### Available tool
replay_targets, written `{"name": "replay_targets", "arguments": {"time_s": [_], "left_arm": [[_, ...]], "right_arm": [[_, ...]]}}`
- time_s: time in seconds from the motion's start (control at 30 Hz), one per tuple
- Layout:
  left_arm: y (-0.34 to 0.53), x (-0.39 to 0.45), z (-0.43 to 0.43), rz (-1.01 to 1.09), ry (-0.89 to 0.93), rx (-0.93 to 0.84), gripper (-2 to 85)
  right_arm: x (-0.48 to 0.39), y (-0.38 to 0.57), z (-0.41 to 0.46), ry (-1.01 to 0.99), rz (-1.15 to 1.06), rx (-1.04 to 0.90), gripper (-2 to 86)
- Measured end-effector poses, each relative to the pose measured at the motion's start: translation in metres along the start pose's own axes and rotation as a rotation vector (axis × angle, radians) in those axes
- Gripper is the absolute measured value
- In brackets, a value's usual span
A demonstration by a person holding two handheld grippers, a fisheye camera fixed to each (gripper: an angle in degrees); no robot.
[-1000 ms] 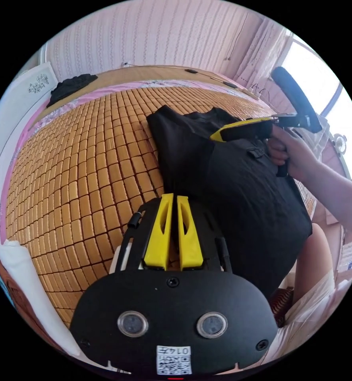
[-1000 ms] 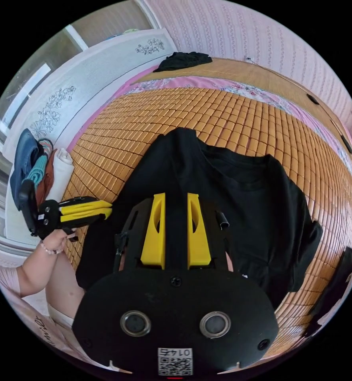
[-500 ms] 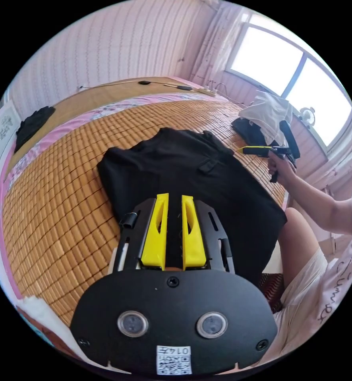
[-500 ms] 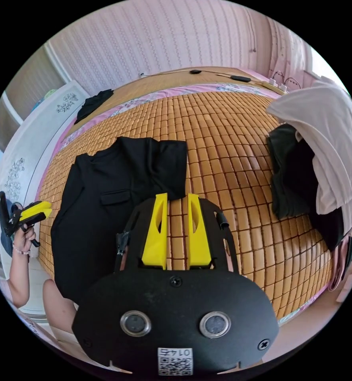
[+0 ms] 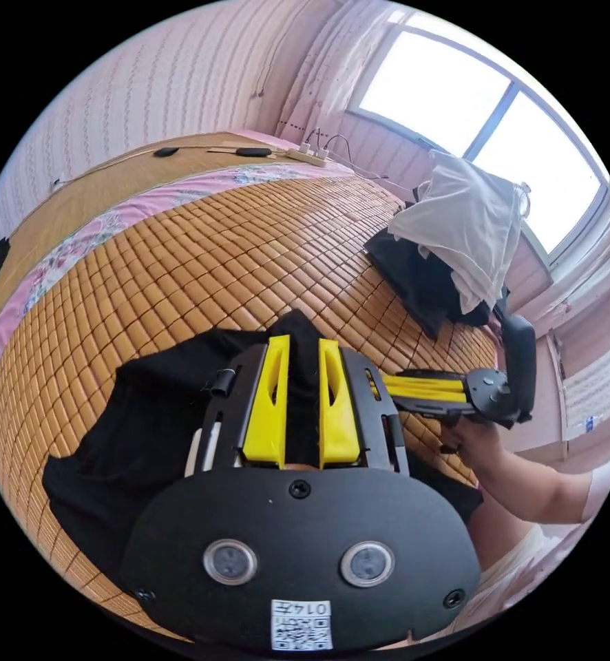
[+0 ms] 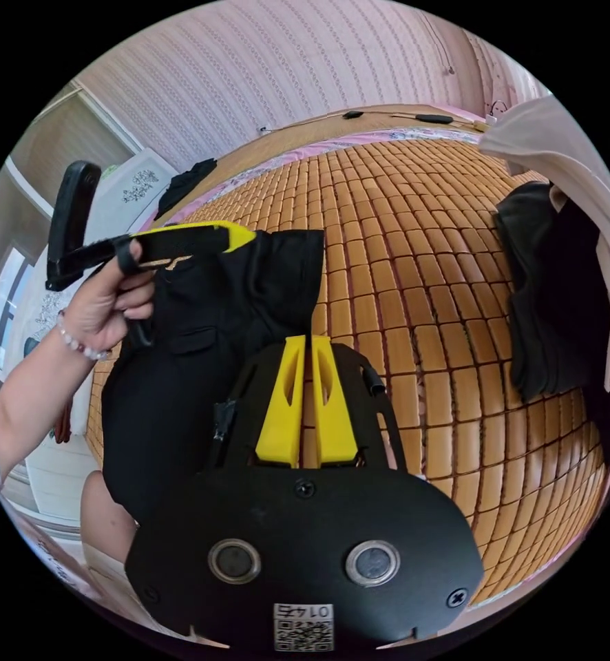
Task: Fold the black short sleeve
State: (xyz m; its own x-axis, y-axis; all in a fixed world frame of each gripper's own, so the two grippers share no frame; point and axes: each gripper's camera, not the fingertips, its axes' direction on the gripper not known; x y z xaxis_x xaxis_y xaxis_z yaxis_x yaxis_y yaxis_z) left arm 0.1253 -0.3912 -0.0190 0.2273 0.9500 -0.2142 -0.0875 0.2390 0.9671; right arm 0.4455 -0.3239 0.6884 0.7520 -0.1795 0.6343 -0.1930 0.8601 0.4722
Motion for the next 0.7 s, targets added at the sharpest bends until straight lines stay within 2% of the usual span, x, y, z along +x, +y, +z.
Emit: {"name": "replay_targets", "arguments": {"time_s": [0.07,0.17,0.33,0.53,0.63,0.7], "left_arm": [[-0.019,0.004,0.021,0.009,-0.02,-0.019,8.2],[-0.036,-0.004,0.064,-0.038,-0.103,-0.171,7.9],[-0.035,-0.015,0.054,0.0,-0.088,-0.155,0.6],[0.029,-0.038,-0.077,0.017,-0.076,0.146,0.1],[0.092,-0.063,-0.121,-0.03,-0.103,0.114,5.0],[0.134,-0.089,-0.146,-0.087,-0.093,0.015,8.1]], "right_arm": [[0.003,0.0,-0.006,-0.012,0.004,-0.001,0.9],[0.009,0.002,-0.016,-0.038,0.019,0.0,0.6],[0.01,0.005,-0.031,-0.069,0.005,0.002,0.5],[-0.034,0.025,-0.097,-0.119,-0.284,0.187,0.3],[-0.059,0.039,-0.104,-0.104,-0.404,0.125,0.6],[-0.068,0.041,-0.098,-0.071,-0.433,0.044,1.2]]}}
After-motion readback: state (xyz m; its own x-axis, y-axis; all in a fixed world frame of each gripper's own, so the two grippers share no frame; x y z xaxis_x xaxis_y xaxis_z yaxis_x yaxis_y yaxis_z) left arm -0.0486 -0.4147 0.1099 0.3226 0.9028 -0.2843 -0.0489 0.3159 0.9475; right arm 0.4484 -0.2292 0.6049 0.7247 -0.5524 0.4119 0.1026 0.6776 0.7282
